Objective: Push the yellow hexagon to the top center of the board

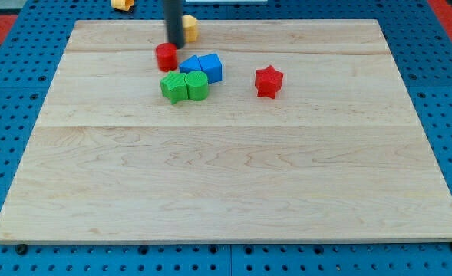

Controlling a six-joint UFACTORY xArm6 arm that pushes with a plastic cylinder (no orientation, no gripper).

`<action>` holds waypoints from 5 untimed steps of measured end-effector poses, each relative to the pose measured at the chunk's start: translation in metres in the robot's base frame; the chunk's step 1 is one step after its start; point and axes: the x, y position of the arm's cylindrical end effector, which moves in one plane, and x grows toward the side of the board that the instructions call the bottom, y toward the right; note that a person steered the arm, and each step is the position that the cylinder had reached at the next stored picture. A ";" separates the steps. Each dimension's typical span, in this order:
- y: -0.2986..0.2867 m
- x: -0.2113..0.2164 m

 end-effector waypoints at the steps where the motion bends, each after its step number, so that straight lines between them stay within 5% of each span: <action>1: -0.018 -0.021; 4: 0.075 -0.054; 5: 0.066 -0.053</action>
